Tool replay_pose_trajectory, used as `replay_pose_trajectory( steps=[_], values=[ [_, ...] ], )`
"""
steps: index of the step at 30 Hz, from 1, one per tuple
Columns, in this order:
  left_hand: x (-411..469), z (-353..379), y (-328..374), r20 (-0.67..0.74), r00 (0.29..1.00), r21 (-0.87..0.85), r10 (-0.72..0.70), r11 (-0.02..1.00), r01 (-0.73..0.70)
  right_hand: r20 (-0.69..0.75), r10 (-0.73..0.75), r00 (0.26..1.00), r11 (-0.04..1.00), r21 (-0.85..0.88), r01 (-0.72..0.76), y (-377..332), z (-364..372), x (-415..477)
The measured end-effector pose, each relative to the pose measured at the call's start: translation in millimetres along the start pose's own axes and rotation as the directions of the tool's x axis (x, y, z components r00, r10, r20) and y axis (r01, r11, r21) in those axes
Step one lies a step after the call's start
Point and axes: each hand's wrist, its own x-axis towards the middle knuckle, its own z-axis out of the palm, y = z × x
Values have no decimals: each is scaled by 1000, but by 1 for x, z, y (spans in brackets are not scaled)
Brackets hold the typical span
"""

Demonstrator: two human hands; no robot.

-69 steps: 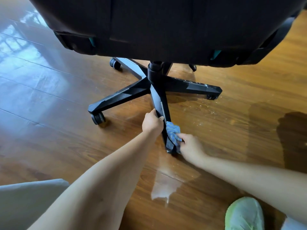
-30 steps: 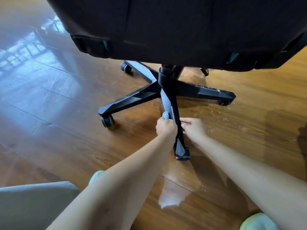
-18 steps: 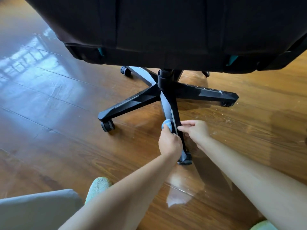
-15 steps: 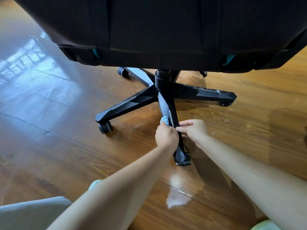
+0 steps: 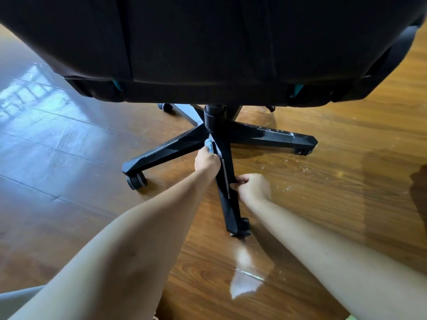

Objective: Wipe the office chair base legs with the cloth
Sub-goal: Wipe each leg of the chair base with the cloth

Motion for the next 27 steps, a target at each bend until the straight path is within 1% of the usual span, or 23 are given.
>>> replay_pose_trajectory(
  steps=[4, 6, 8, 10, 11, 12, 13, 14, 16, 17, 18, 20, 22, 23, 24, 25, 26, 27],
  values=[
    [-13, -4, -13, -25, 998, 75, 52, 996, -50, -17, 82, 996, 996, 30, -82, -14, 12, -11],
    [-22, -7, -22, -28, 997, 41, 70, 997, -69, -25, 141, 990, 989, 39, -140, -22, 17, -18],
    [-31, -10, -27, -61, 994, -10, 94, 995, -95, -17, 166, 986, 982, 90, -164, -26, 19, -23],
    [-39, -9, -31, -103, 989, -92, 109, 989, -118, 64, 155, 986, 963, 212, -165, -29, 21, -28],
    [-43, -8, -32, -120, 987, -145, 111, 981, -128, 131, 161, 978, 923, 330, -196, -30, 23, -29],
    [-48, -7, -32, -138, 985, -198, 105, 971, -131, 219, 169, 961, 840, 477, -257, -32, 24, -30],
    [-53, -7, -31, -159, 982, -239, 102, 961, -138, 307, 167, 937, 743, 586, -324, -34, 25, -31],
    [-57, -7, -31, -184, 977, -266, 106, 952, -154, 374, 146, 916, 674, 640, -369, -35, 24, -31],
    [-63, -5, -31, -228, 962, -282, 148, 936, -211, 431, 86, 898, 620, 682, -387, -38, 23, -30],
    [-66, -4, -31, -234, 957, -271, 173, 933, -235, 414, 84, 907, 618, 692, -373, -42, 21, -27],
    [-70, -3, -32, -213, 958, -254, 193, 936, -245, 370, 92, 924, 638, 691, -340, -47, 19, -24],
    [-77, 0, -34, -109, 964, -243, 243, 934, -263, 254, 77, 964, 684, 690, -236, -57, 13, -19],
    [-81, -1, -37, -18, 960, -255, 278, 927, -274, 183, 101, 978, 689, 696, -201, -63, 6, -13],
    [-80, -3, -37, -3, 956, -247, 294, 926, -286, 144, 125, 982, 704, 684, -190, -64, 1, -8],
    [-77, -7, -37, -20, 947, -194, 320, 928, -317, 103, 154, 983, 718, 672, -183, -64, -4, -3],
    [-73, -10, -38, -72, 933, -99, 353, 928, -359, 68, 172, 983, 718, 674, -172, -65, -9, 1],
    [-65, -13, -41, -136, 913, 55, 385, 923, -381, 42, 191, 981, 703, 691, -167, -66, -14, 3],
    [-57, -15, -46, -160, 905, 228, 394, 907, -354, 20, 215, 976, 690, 704, -167, -68, -16, 7]
  ],
)
